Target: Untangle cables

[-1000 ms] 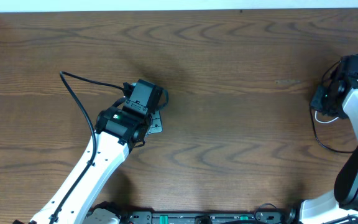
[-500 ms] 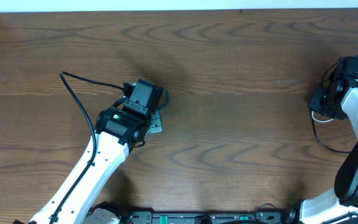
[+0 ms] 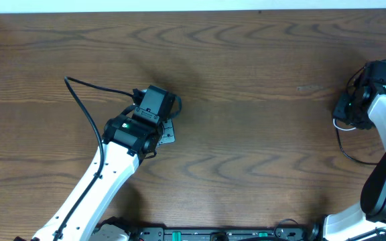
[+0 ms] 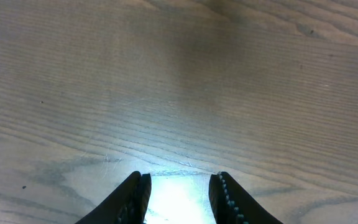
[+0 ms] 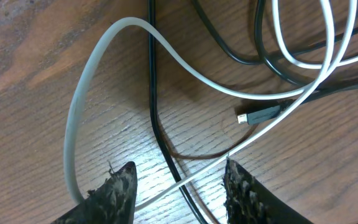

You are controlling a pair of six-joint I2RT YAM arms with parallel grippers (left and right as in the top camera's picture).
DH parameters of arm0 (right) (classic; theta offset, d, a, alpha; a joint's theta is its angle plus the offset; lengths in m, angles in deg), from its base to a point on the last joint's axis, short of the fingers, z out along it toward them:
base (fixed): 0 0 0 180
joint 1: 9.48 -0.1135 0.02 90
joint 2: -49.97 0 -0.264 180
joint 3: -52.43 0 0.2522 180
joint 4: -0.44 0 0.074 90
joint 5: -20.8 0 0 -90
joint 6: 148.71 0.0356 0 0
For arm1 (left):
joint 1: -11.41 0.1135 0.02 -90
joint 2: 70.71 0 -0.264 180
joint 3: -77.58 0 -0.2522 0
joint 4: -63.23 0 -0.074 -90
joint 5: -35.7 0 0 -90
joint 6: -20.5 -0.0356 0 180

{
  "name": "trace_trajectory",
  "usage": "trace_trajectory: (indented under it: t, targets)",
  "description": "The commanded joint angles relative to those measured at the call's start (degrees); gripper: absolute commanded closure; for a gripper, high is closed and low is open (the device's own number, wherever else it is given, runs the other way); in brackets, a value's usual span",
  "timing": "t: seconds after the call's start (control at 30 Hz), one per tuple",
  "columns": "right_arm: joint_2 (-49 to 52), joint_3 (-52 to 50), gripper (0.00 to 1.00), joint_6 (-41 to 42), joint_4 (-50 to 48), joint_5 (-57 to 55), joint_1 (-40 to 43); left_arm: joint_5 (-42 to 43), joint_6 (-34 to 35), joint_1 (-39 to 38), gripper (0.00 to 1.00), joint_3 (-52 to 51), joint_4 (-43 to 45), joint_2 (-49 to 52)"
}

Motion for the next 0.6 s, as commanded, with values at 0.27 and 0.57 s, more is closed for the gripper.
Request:
trace_trajectory:
  t: [0.27,0.57]
  targets:
    - [-6.8,0.5,0.56,0.2,-1.4,1.2,0.0,-0.2,-0.1,0.0,0.64,-0.5,-0.3,0.4]
    - [-8.9,0.5,0.56,0.2,-2.8,4.7,0.0,-0.2,-0.1,0.0,0.64,-0.5,-0.3,0.4]
